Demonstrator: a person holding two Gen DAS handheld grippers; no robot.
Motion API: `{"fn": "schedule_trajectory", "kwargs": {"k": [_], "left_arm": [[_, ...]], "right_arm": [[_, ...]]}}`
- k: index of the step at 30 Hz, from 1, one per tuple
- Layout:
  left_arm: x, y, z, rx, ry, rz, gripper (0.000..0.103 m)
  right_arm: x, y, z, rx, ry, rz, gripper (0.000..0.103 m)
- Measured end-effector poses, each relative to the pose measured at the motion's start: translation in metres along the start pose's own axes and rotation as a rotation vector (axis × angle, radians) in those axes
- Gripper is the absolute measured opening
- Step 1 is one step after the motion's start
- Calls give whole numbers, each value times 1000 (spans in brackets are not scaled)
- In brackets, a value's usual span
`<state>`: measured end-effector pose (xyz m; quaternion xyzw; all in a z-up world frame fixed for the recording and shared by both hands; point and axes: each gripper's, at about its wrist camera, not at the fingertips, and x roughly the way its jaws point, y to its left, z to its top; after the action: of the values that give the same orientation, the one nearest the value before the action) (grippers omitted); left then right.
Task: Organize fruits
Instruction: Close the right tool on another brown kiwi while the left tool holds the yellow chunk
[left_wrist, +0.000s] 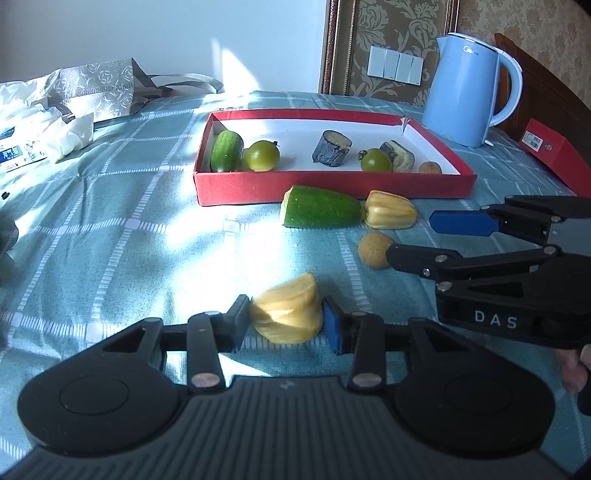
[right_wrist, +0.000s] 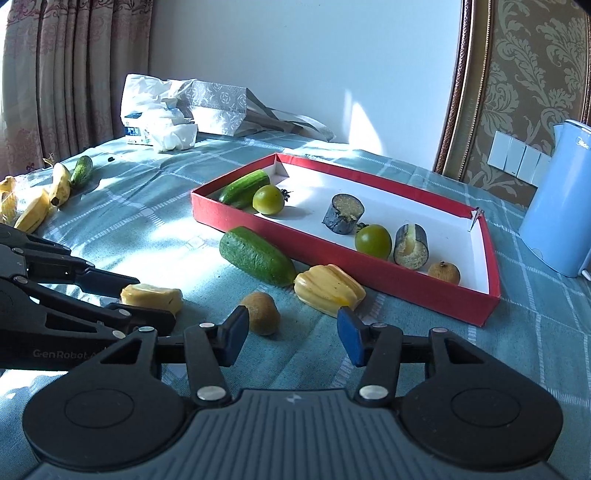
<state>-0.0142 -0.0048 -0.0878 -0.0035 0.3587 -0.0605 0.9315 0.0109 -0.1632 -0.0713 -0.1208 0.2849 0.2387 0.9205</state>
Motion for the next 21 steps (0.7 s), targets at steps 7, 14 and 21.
{"fn": "schedule_trajectory", "kwargs": {"k": [7,14,21], "left_arm": [[-2,10,0,-13,0,20,38],[-4,15,-1,-17,0,20,38],[-5,16,-2,-12,-2,17,38]], "right_arm": [[13,11,4,-21,0,13,41],[20,16,4,-25,5,13,41],[24,23,0,-57,13,-9,35]]}}
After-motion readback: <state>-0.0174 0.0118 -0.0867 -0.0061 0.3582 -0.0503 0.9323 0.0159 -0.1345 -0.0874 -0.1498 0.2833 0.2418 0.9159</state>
